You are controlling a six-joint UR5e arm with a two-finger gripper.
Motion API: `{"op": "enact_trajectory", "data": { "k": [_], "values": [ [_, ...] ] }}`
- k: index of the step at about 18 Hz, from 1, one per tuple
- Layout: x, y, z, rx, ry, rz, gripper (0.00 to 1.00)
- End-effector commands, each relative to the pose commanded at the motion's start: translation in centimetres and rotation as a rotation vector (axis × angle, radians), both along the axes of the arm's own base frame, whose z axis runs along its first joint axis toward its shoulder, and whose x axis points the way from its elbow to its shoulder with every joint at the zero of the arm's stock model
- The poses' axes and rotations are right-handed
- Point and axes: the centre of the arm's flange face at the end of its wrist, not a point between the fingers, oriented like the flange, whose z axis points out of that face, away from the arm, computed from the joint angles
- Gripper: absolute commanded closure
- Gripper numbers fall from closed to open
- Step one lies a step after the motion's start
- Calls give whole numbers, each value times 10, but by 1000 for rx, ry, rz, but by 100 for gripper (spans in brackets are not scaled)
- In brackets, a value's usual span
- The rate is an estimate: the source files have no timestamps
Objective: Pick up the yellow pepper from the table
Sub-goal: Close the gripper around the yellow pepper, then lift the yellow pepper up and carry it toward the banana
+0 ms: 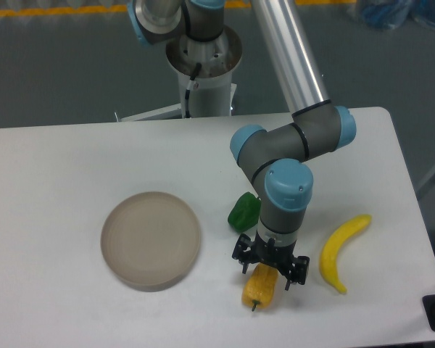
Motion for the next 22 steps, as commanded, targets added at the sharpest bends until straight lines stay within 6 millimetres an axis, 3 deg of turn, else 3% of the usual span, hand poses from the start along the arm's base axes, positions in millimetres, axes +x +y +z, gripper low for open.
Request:
{"op": "enact_trajectory", "data": {
  "k": [8,10,13,19,22],
  "values": [
    [-1,1,-4,10,6,3,2],
    [0,2,-3,11,9,-7,30],
    [-1,3,-2,14,12,-9,45],
    [-2,6,1,20,18,-15,52],
    [-5,8,18,45,42,-41,53]
  ]
}}
